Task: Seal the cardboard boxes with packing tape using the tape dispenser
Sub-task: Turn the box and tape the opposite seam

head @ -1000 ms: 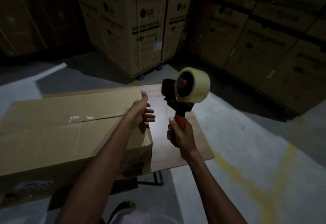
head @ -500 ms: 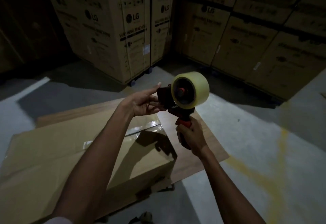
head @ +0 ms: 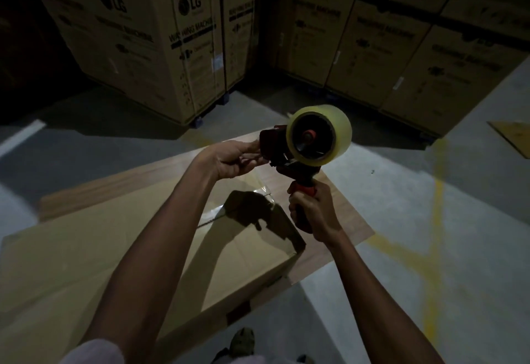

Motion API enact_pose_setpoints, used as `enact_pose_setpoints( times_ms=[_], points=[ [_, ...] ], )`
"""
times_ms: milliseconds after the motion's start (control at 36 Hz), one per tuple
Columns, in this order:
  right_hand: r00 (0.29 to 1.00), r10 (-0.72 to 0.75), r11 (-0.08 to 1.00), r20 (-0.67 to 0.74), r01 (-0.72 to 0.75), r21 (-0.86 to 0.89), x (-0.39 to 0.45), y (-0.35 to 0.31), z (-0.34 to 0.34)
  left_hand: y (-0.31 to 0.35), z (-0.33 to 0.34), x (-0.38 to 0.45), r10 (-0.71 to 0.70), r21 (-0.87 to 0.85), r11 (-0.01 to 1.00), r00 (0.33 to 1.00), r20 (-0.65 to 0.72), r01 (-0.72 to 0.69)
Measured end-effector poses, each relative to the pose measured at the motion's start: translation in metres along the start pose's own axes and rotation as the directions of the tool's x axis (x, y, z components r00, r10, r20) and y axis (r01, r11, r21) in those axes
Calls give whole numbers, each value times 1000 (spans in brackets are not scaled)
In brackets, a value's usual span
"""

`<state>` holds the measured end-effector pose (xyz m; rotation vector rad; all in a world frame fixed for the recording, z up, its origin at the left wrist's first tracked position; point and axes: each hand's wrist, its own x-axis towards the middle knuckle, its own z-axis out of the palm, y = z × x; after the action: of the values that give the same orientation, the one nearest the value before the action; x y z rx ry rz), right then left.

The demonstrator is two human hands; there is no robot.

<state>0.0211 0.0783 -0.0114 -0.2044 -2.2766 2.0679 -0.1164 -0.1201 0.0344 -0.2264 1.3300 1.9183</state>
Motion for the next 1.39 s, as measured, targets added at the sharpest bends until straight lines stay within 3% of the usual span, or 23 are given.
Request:
enact_pose_setpoints(
  times_ms=[83,250,417,528,639,750,972,1139,1250,1389],
  points=[
    [1000,6,1000,-21,-6,-4,1,2,4,2,0,1,61,220,975,991,-116,-34],
    [998,19,995,-59,-24,-94,7,6,13,10,-2,15,347,626,767,911,-223,-139],
    [994,50,989,-99,-63,-135,7,7,14,10,-15,35,468,768,634,836,-287,-92],
    [983,77,954,-166,-120,-273,2,9,15,-1,-15,49,479,813,577,837,-266,-72],
    [973,133,925,-187,-189,-329,-8,15,12,-6,-19,51,601,878,479,730,-326,-2],
    [971,90,890,-220,-177,-420,-16,18,8,-3,-26,50,577,888,458,771,-269,-33],
    [965,97,877,-242,-198,-437,-17,18,11,-7,-28,52,559,904,427,785,-266,2],
    [966,120,868,-230,-215,-449,-20,17,12,-7,-34,51,523,843,537,785,-334,1],
    [973,117,844,-198,-203,-497,-22,15,12,-17,-37,54,526,802,597,750,-402,11],
    [976,111,808,-187,-198,-555,-32,20,5,-27,-35,61,589,816,578,680,-436,22]
  ],
)
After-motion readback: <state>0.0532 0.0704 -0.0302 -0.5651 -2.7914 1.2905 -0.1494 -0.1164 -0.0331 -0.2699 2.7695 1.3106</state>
